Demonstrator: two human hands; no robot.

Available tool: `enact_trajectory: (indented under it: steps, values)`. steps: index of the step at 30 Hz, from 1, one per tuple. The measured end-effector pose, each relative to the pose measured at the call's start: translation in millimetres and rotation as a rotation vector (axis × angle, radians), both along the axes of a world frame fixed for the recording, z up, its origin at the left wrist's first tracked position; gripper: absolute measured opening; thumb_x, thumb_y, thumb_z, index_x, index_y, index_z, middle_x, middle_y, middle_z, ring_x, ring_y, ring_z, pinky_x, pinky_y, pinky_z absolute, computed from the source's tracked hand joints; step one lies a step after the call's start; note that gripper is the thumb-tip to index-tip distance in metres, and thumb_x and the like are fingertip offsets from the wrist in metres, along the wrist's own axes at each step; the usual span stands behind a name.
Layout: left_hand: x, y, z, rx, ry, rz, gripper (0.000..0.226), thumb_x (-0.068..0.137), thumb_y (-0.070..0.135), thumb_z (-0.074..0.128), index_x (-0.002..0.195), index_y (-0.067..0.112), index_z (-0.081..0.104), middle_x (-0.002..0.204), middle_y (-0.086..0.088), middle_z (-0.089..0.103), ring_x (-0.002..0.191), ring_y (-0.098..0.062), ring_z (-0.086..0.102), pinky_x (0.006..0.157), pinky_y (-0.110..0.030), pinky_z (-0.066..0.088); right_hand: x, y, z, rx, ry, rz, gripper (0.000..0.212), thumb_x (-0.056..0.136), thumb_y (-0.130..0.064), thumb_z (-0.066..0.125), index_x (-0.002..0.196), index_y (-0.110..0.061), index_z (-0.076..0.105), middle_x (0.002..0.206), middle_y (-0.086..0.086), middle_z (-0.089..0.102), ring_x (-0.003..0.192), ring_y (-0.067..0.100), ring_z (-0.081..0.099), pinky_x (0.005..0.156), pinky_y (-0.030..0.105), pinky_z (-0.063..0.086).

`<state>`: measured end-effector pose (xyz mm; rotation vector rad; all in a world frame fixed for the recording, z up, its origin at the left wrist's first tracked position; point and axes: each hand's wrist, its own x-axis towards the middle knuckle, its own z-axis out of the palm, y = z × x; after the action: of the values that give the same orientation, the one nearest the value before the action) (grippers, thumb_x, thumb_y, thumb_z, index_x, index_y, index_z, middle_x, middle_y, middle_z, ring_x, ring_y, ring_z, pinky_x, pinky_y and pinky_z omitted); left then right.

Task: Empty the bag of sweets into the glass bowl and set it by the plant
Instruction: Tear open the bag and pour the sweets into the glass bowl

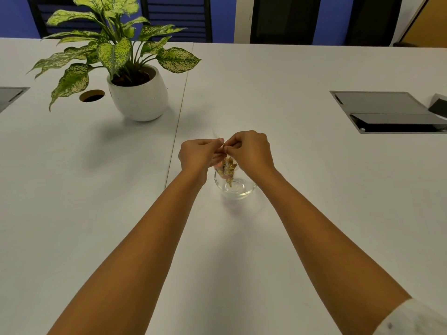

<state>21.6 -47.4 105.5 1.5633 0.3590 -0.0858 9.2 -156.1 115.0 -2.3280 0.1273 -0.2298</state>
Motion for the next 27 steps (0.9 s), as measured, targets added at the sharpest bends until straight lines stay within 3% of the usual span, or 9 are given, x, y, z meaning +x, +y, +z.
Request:
enact_trajectory:
  steps: [4,8,11,17,19,23,27]
  values:
    - [-0.1,1.0,0.6,-0.01,0.02,0.01,0.017,0.079,0.01,0.071,0.092,-0.001,0.07,0.089,-0.015,0.072,0.074,-0.023,0.073,0.069,-0.026,0.06,1.8,-1.6,1.7,0.083,0.057,-0.013,0.011,0.077,-0.018,0.074,0.084,-0.009,0.074,0.087,0.009,0.075,0.082,0.02,0.069,0.072,0.023,0.05]
    - [1.1,3.9,4.0,-0.037,0.029,-0.011,0.012,0.08,0.002,0.066,0.091,0.001,0.069,0.083,-0.013,0.071,0.071,-0.021,0.072,0.06,-0.02,0.059,1.9,-5.1,1.4,0.336,0.152,-0.036,0.012,0.075,-0.017,0.076,0.082,-0.008,0.074,0.087,0.009,0.074,0.083,0.023,0.071,0.086,0.037,0.057]
    - [0.6,3.3,5.5,-0.022,0.019,-0.013,0.013,0.08,0.001,0.065,0.092,-0.001,0.069,0.077,-0.012,0.07,0.064,-0.018,0.071,0.053,-0.017,0.057,1.8,-5.2,-0.6,0.478,0.219,-0.056,0.004,0.077,-0.013,0.072,0.077,-0.009,0.071,0.086,0.007,0.071,0.084,0.023,0.069,0.089,0.04,0.056]
    - [2.8,-1.2,6.4,0.081,-0.027,0.001,0.016,0.076,0.001,0.071,0.092,0.001,0.071,0.084,-0.012,0.07,0.069,-0.02,0.071,0.055,-0.017,0.057,3.8,1.5,-2.5,0.246,0.097,-0.093,0.014,0.083,-0.015,0.063,0.094,-0.009,0.07,0.094,0.011,0.073,0.089,0.025,0.069,0.086,0.038,0.055]
    - [2.8,-2.8,7.7,0.141,-0.034,0.018,0.011,0.074,0.002,0.073,0.085,0.003,0.072,0.083,-0.013,0.071,0.067,-0.019,0.071,0.057,-0.019,0.058,3.9,1.8,-2.2,0.175,0.043,-0.1,0.013,0.084,-0.014,0.063,0.091,-0.007,0.072,0.09,0.011,0.074,0.084,0.023,0.069,0.078,0.03,0.055]
    - [0.8,-9.9,10.5,0.33,-0.076,0.03,0.006,0.068,-0.003,0.07,0.07,0.002,0.072,0.075,-0.017,0.072,0.068,-0.028,0.071,0.071,-0.038,0.061,1.5,8.6,-5.0,0.066,-0.015,-0.164,0.012,0.081,-0.009,0.061,0.082,-0.005,0.072,0.084,0.01,0.074,0.073,0.018,0.063,0.059,0.018,0.041]
    - [-0.9,-7.4,12.2,0.5,-0.099,0.042,0.005,0.073,0.006,0.073,0.073,0.002,0.072,0.076,-0.015,0.073,0.069,-0.024,0.071,0.066,-0.031,0.058,0.4,3.0,-7.1,0.026,-0.034,-0.235,0.008,0.078,-0.008,0.064,0.078,-0.003,0.07,0.081,0.01,0.073,0.074,0.021,0.066,0.059,0.023,0.046]
